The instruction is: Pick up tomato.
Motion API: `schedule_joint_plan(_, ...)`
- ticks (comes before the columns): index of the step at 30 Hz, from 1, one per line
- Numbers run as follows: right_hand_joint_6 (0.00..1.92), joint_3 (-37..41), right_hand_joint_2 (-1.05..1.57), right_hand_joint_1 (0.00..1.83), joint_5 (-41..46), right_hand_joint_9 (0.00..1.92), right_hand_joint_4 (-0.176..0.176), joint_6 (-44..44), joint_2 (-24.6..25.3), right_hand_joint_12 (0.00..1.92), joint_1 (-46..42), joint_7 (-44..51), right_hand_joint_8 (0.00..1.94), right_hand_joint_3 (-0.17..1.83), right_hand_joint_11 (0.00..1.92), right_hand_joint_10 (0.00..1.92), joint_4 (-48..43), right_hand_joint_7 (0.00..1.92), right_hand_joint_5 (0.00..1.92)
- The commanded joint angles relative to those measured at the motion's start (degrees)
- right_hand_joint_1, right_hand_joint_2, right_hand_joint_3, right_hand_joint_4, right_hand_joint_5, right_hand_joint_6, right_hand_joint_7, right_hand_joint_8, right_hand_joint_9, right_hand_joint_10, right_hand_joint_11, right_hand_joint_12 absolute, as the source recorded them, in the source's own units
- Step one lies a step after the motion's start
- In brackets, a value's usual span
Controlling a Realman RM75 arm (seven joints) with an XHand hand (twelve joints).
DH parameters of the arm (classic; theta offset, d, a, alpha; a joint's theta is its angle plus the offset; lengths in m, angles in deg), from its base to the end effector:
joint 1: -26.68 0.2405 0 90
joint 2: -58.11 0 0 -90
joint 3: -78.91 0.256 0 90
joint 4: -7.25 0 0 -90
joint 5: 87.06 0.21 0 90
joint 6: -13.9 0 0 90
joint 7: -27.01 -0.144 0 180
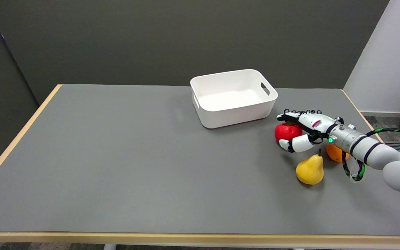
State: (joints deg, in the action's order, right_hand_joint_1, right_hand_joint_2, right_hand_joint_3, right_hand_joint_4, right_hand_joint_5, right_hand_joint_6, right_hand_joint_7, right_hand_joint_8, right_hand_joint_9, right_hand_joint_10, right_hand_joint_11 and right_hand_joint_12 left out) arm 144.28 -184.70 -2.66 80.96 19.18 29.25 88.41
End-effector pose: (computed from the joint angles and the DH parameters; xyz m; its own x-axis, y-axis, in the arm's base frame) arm -0.2577 -0.2992 0.4793 0.9406 -0.2861 0.1831 -0.1612 0.0987 0.9820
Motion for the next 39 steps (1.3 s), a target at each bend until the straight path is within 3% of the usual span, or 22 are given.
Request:
schedule_joint_plan(1,0.39,-0.45,0.65,0.67,-0.3,0.25,0.068,0.24,0.98,1.31,0.43,0.19,0.32,0.97,0.2,0.69,0.26,0.27,0.15)
schedule_joint_plan(10,0.55,-1.58,0.72,0.92,-0.3,0.4,0.075,-4.03,0.98,1.43,0.42,0.19,0.48,1.0,0.35,0.84,0.02,0.4,0.23)
schedule_joint_plan(14,1.05,-1.73,0.84,0.97,-0.3,0.56,0.103,-6.07,1.05,1.49,0.41,0.19,0.79,0.87,0.45,1.09,0.02,0.59,0.35)
schedule_joint_plan(16,1.52,-1.73,1.13,0.84,-0.3,0.61,0.129,-7.25,1.05,1.56,0.41,0.19,0.93,0.43,0.5,1.17,0.13,0.63,0.48)
schedule_joint_plan(17,1.67,-1.69,1.23,0.85,-0.3,0.64,0.1,-7.86,1.05,1.6,0.41,0.19,1.05,0.27,0.52,1.21,0.18,0.67,0.53)
schedule_joint_plan(19,1.66,-1.36,1.19,1.12,-0.3,0.69,-0.037,-9.15,1.05,1.68,0.41,0.19,1.41,0.25,0.57,1.31,0.3,0.76,0.53)
schedule_joint_plan(29,1.6,1.61,1.19,1.12,-0.3,0.79,-0.068,-16.57,1.03,1.74,0.51,-0.29,1.53,0.26,0.69,1.43,1.9,0.76,0.53)
schedule_joint_plan(39,1.59,4.38,1.15,1.13,-0.38,0.82,-0.053,-27.11,-0.61,1.79,0.59,-0.37,1.53,0.34,0.73,1.46,9.36,0.77,0.55)
